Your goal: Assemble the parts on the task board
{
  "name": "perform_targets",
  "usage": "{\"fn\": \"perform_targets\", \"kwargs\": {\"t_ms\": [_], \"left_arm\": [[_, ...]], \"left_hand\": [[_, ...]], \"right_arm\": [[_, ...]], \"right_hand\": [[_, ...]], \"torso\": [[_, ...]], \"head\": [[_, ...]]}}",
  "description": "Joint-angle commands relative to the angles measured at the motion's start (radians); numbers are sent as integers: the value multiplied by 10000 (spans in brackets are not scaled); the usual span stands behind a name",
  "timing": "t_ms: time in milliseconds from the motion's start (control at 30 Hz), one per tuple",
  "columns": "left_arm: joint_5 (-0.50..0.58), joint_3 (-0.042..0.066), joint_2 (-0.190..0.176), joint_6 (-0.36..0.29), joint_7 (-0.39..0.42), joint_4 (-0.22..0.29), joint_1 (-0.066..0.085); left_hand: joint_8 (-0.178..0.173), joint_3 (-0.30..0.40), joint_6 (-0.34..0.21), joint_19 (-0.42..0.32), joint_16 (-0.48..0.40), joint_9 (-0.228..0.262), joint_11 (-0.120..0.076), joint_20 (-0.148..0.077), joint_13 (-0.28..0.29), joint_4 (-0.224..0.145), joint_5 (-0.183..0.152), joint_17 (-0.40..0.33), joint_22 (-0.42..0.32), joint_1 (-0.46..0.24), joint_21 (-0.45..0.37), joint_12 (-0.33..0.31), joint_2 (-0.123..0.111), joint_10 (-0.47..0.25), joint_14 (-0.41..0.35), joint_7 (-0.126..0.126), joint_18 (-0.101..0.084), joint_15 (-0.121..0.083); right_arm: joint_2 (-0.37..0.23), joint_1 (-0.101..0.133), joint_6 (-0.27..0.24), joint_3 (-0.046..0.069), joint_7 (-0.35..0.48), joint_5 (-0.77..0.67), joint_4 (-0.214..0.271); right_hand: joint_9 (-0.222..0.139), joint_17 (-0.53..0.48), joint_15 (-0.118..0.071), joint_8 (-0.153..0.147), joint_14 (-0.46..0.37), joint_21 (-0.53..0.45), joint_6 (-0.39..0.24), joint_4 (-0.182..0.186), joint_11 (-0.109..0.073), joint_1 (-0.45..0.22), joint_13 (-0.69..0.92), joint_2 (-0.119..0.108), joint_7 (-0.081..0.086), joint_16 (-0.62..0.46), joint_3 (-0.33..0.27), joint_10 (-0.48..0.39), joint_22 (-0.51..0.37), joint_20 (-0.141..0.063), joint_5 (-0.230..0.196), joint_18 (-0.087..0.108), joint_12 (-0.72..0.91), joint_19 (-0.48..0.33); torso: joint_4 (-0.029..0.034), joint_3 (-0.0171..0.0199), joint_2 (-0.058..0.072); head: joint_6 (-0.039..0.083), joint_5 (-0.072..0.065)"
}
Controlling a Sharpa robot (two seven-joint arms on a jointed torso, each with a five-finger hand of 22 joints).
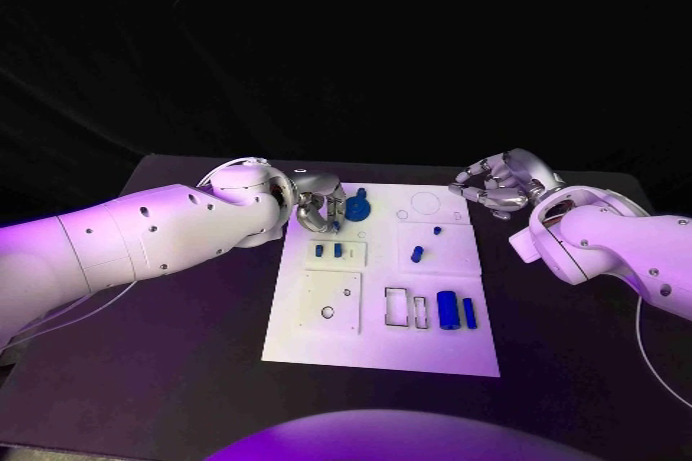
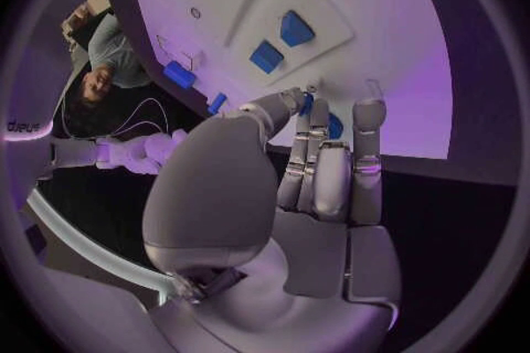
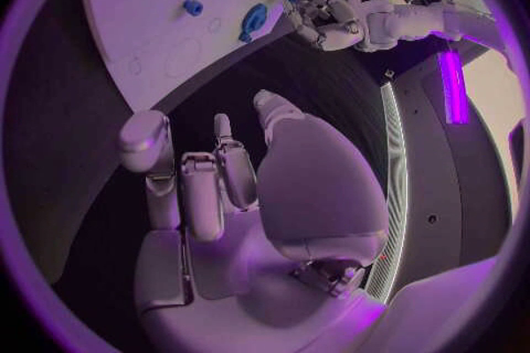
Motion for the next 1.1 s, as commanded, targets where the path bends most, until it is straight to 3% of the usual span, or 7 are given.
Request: {"fn": "perform_targets", "kwargs": {"t_ms": [33, 1100], "left_arm": [[166, 8, 7, 385, -129, 33, 1], [184, -9, 199, 669, -226, -194, -13]], "left_hand": [[-62, -14, 65, 7, 22, 8, 5, 15, -11, -58, 29, -3, 644, -87, -35, -30, -10, 77, 37, -21, -123, 8], [-104, -21, 81, -10, 57, 29, -16, 10, 13, -99, -29, 101, 644, -80, -20, -44, 18, 163, 65, -33, -123, -4]], "right_arm": [[9, -6, 19, 1, 86, -58, 1], [21, -7, 47, 1, 99, -59, 7]], "right_hand": [[10, 902, -33, 51, 605, 27, 13, -24, -11, 0, 375, 20, -31, -27, 58, -36, 3, -3, 46, 64, -15, -29], [10, 902, -33, 51, 605, 27, 13, -24, -11, 0, 375, 20, -31, -27, 58, -36, 3, -3, 46, 64, -15, -29]], "torso": [[5, 0, -4], [6, -2, -8]], "head": [[-12, 6], [-77, 16]]}}
